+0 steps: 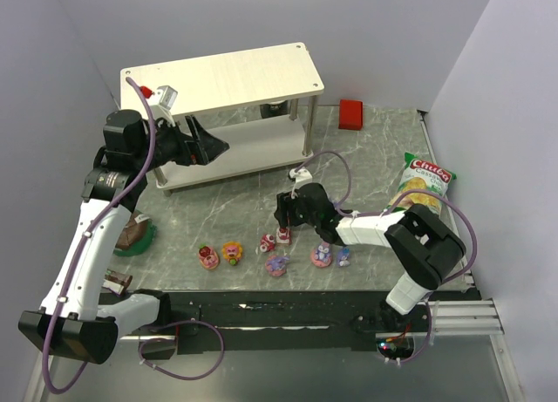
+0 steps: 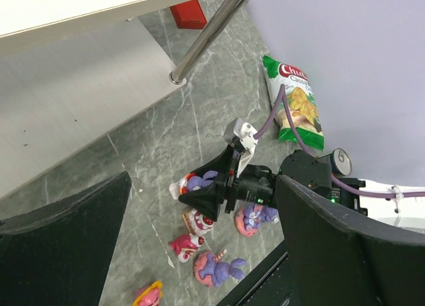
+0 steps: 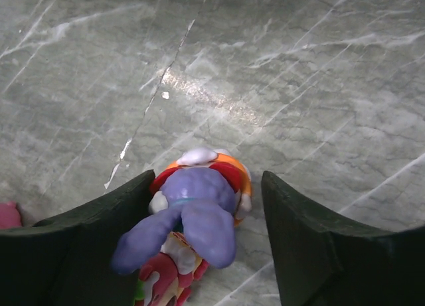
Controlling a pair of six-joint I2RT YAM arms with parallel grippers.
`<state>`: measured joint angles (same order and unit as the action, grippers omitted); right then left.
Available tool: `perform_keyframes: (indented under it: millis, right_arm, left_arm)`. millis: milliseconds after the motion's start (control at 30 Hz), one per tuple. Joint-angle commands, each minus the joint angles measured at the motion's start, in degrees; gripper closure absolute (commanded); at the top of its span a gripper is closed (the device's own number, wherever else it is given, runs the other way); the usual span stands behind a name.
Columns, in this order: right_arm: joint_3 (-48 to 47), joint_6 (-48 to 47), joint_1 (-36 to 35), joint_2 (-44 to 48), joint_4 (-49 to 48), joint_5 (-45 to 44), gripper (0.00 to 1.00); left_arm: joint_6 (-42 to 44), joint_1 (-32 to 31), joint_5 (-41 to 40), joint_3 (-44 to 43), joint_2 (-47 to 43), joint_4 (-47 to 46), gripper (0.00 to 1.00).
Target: Place and organize the plastic toys onto the shelf
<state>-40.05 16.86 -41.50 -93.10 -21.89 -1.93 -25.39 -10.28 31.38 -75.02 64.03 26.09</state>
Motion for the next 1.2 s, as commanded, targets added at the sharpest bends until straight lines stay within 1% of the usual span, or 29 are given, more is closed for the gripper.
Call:
perform_keyframes:
  millis: [0,67,100,167,200,267,300,367,400,500,633,700,733,767,833,867,900,967,1000,1167]
  right_arm:
    - [0.0,0.4,-0.6,-0.4,-2.1,-1.3,0.36]
    - [-0.5,0.5,-0.7,-0.6,-1.2,-1.8,0.41]
    - [-0.8,0.7,-0.8,-0.6,-1.0,-1.8,0.47]
    - [-1.3,1.0,-1.0,-0.5,-0.2,-2.3,0.54]
    - [-1.9,1.0,-1.0,-0.4,0.8,-2.4,0.61]
    - [-2.7,1.2,-1.2,-0.2,1.8,-3.0,0.68]
    - [-3.5,1.3,-1.2,-0.1,3.4,-3.4,0.76]
    - [-4.6,1.4,-1.6,0.4,5.3,-4.6,0.81]
    - [-5.8,1.4,-1.6,0.6,6.1,-5.1,0.88]
    - [-8.3,1.8,-1.7,1.9,9.8,-6.5,0.96]
    - [-11.6,2.7,-1.7,4.2,15.2,-8.5,0.99]
    - [-13.8,3.4,-1.8,5.8,20.4,-9.6,1.00]
    - [-16.7,3.9,-1.7,6.3,21.6,-10.3,1.00]
    - [-18.2,4.2,-1.7,7.1,27.0,-10.8,1.00]
    - [-23.3,4.8,-1.7,7.8,31.9,-12.5,1.00]
    - [-25.1,5.2,-1.7,8.4,36.0,-13.0,1.00]
    - [-28.7,5.4,-1.6,8.5,38.4,-13.4,1.00]
    - [-32.4,6.2,-1.5,9.1,42.3,-14.2,1.00]
    - [-36.1,6.5,-1.3,9.2,46.4,-14.4,1.00]
    - [-46.9,7.5,-0.7,9.5,55.9,-14.9,0.99]
  left_arm:
    - [-0.5,-0.2,-0.8,-1.5,-0.7,-0.5,0.04]
    - [-0.6,-0.2,-0.9,-1.4,-0.9,-0.5,0.04]
    - [-0.5,-0.2,-0.9,-1.3,-0.9,-0.5,0.04]
    - [-0.6,-0.2,-1.1,-1.1,-1.1,-0.5,0.04]
    - [-0.6,-0.2,-1.2,-0.9,-1.3,-0.5,0.04]
    - [-0.6,-0.2,-1.3,-0.7,-1.5,-0.5,0.04]
    - [-0.6,-0.2,-1.4,-0.7,-1.5,-0.4,0.04]
    - [-0.5,-0.2,-1.7,-0.6,-1.8,-0.3,0.04]
    - [-0.5,-0.2,-1.8,-0.5,-1.9,-0.3,0.04]
    - [-0.4,-0.2,-2.0,-0.3,-2.3,-0.3,0.04]
    - [-0.1,-0.2,-2.4,-0.1,-2.8,-0.2,0.04]
    - [-0.1,-0.2,-2.7,-0.1,-3.1,-0.2,0.04]
    - [-0.1,-0.2,-2.9,-0.1,-3.2,-0.2,0.04]
    - [-0.3,-0.2,-3.0,-0.1,-3.4,-0.2,0.04]
    - [-0.5,-0.2,-3.3,-0.2,-3.5,-0.3,0.04]
    - [-0.6,-0.2,-3.4,-0.3,-3.6,-0.3,0.04]
    - [-0.6,-0.2,-3.6,-0.4,-3.4,-0.3,0.04]
    - [-0.7,-0.2,-3.4,-0.8,-3.3,-0.2,0.04]
    - [-0.9,-0.2,-3.5,-0.9,-3.3,-0.2,0.04]
    - [-1.9,-0.3,-5.5,-2.8,-1.7,1.0,0.04]
